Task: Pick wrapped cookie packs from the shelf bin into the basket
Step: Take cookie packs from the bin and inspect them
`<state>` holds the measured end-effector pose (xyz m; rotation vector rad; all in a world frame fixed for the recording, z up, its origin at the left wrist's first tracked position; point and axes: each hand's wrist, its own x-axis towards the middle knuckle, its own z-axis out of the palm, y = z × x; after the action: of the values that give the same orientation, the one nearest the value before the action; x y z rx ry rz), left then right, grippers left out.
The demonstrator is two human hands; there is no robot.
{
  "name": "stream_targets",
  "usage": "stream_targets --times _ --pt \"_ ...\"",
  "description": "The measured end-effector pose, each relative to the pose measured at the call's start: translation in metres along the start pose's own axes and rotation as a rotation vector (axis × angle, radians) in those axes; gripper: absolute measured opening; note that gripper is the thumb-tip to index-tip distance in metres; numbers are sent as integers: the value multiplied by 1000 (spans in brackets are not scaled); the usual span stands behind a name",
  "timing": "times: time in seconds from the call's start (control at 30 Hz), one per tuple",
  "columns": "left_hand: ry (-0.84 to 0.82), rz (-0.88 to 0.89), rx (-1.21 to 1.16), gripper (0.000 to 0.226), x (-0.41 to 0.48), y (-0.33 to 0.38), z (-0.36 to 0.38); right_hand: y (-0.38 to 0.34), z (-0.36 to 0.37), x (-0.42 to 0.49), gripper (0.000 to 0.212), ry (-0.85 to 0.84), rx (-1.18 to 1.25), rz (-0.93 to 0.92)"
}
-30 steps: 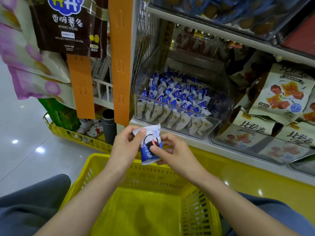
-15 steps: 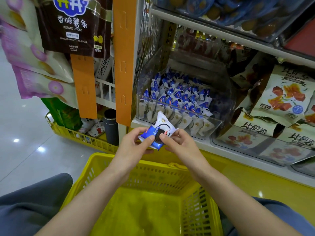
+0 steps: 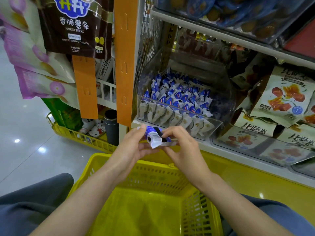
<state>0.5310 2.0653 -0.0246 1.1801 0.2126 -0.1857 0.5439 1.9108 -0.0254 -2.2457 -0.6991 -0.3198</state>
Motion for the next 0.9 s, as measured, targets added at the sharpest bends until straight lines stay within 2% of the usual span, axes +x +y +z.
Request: stream_targets --times 0.1,0.23,0.43,0.5,0.6,0.7,0.73,0.8,0.9 --pt "38 118 47 23 -3 1 -1 -2 2 0 27 -84 139 83" --pt "46 206 203 27 -8 0 2 -7 6 1 20 -10 300 285" --pt "14 264 285 30 -13 -1 5 -5 3 5 14 38 264 322" --pt "9 268 260 29 -12 -2 4 -6 -1 7 15 31 337 350" --pt "78 234 118 24 -11 1 2 -10 -7 11 25 -124 568 357" --pt "80 151 -54 26 -9 7 -1 -14 -10 11 46 -177 489 219" --pt "73 139 -23 29 -9 9 -1 -14 -10 12 44 -135 432 188" --pt "73 146 187 38 -9 12 -3 -16 -12 16 29 -33 373 193" --pt "92 257 507 61 -10 20 -5 -19 -17 27 11 9 431 259"
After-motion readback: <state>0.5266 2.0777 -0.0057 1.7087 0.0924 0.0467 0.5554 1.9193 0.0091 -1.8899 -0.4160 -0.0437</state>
